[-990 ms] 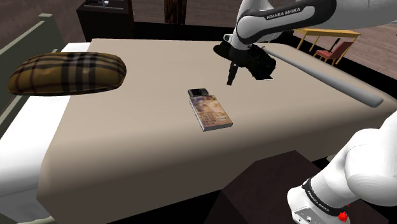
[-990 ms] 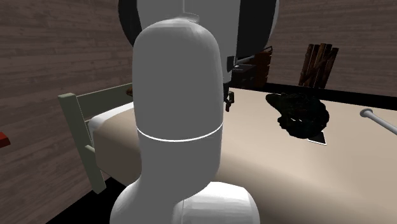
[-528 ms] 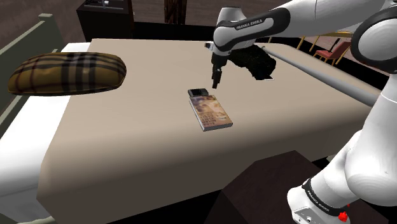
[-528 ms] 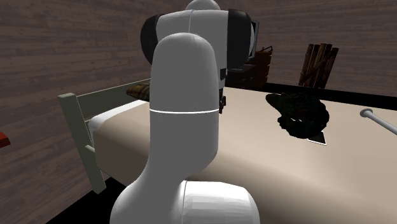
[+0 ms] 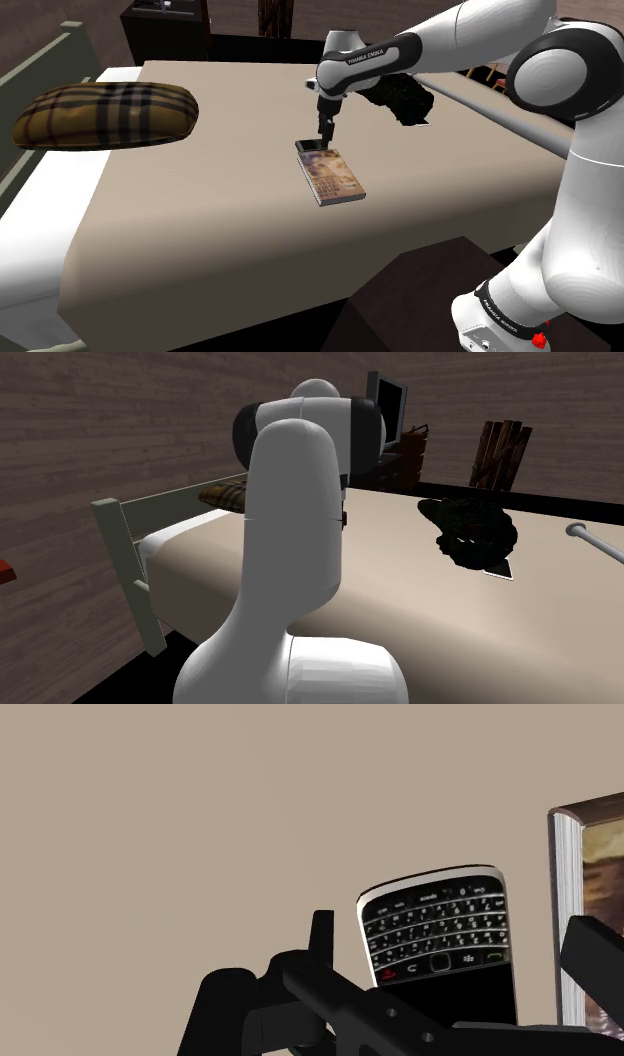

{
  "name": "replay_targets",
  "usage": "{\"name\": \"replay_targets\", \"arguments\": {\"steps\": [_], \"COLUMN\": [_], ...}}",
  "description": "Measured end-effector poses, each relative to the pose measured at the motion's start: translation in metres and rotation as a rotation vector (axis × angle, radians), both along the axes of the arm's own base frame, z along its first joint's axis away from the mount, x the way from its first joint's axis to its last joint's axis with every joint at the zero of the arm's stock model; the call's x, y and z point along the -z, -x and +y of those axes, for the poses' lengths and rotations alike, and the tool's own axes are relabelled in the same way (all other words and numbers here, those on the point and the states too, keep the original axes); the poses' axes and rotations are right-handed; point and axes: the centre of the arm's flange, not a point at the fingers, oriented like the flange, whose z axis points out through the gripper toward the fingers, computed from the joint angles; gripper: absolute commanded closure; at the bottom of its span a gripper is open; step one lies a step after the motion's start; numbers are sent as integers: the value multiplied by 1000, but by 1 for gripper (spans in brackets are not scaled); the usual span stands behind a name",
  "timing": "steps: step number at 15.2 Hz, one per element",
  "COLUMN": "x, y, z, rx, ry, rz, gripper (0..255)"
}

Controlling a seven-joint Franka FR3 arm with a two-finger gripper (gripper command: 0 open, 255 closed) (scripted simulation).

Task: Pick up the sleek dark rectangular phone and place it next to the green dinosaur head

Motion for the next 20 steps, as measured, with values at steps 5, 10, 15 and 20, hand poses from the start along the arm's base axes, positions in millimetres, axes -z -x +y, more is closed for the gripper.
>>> {"name": "replay_targets", "arguments": {"steps": [5,10,15,20], "x": [16,17,17,17], "y": [-1,-1,-1,-1], "z": [-1,-1,1,1], "rx": [1,1,-1,-2], "ry": [0,0,0,-1], "rz": [-5,-7,-5,-4], "gripper": [0,255,255,255]}}
